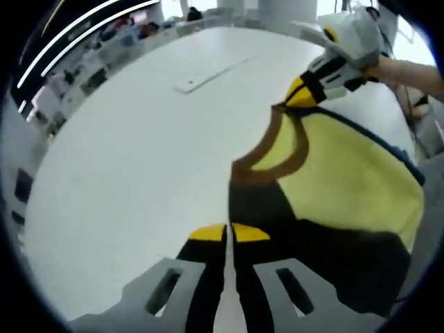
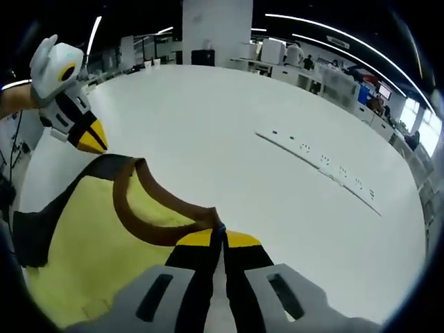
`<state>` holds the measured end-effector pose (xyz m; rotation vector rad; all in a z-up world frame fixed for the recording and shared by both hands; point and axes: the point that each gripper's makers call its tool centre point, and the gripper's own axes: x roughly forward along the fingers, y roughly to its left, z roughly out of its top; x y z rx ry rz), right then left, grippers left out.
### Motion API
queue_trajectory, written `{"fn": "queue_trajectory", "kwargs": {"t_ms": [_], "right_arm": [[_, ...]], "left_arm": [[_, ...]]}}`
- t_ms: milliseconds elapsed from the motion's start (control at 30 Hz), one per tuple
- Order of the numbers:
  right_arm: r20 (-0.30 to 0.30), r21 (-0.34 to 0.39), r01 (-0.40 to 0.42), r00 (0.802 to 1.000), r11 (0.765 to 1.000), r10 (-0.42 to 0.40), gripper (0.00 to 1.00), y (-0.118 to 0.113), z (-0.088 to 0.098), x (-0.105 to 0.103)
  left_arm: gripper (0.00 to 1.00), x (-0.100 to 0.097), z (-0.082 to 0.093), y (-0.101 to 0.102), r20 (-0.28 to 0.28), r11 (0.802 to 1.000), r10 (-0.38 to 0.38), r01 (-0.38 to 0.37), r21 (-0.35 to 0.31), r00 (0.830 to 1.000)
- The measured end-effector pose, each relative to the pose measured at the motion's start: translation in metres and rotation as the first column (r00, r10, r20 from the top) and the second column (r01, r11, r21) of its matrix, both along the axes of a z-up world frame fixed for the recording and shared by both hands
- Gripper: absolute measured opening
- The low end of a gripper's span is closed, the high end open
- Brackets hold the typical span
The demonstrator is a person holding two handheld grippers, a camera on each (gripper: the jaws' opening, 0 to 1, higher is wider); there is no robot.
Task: Fold the garment on the visible template until the final outline fits inside the template.
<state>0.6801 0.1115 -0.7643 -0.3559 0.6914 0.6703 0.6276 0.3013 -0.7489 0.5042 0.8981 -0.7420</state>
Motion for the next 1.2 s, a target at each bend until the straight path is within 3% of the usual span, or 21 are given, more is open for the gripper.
{"fn": "queue_trajectory", "kwargs": {"t_ms": [167,267,467,567,733,867,1000,1200], "right_arm": [[0.02,0.026,0.002,1.0,1.0,-0.003,0.13,-0.001,0.016,-0.002],[0.028,0.029,0.0,1.0,1.0,-0.001,0.15,-0.002,0.02,-0.003],[0.044,0.041,-0.02,0.999,0.999,0.018,0.28,-0.002,0.037,-0.023],[0.065,0.04,-0.021,0.998,0.999,0.018,0.29,-0.005,0.047,-0.027],[0.089,0.042,-0.025,0.996,0.999,0.021,0.33,-0.006,0.063,-0.039],[0.112,0.046,-0.037,0.993,0.998,0.031,0.35,-0.006,0.075,-0.045],[0.099,0.086,-0.038,0.995,0.996,0.03,0.46,-0.003,0.081,-0.056],[0.115,0.09,-0.034,0.993,0.995,0.023,0.5,-0.006,0.091,-0.068]], "left_arm": [[0.06,0.001,0.013,0.006,0.033,0.999,0.037,-0.036,-0.03,0.999],[0.1,-0.008,0.023,0.001,0.043,0.996,0.056,-0.053,-0.067,0.998],[0.17,-0.022,0.031,-0.005,0.058,0.99,0.058,-0.05,-0.133,0.997],[0.23,-0.031,0.038,-0.007,0.059,0.99,0.046,-0.038,-0.135,0.997],[0.27,-0.038,0.065,-0.015,0.137,0.987,0.021,0.002,-0.161,0.99],[0.29,-0.039,0.073,-0.015,0.152,0.986,0.018,0.008,-0.168,0.988],[0.38,-0.045,0.078,-0.016,0.143,0.982,0.018,0.009,-0.186,0.99],[0.45,-0.054,0.088,-0.017,0.171,0.981,0.0,0.033,-0.192,0.985]]}}
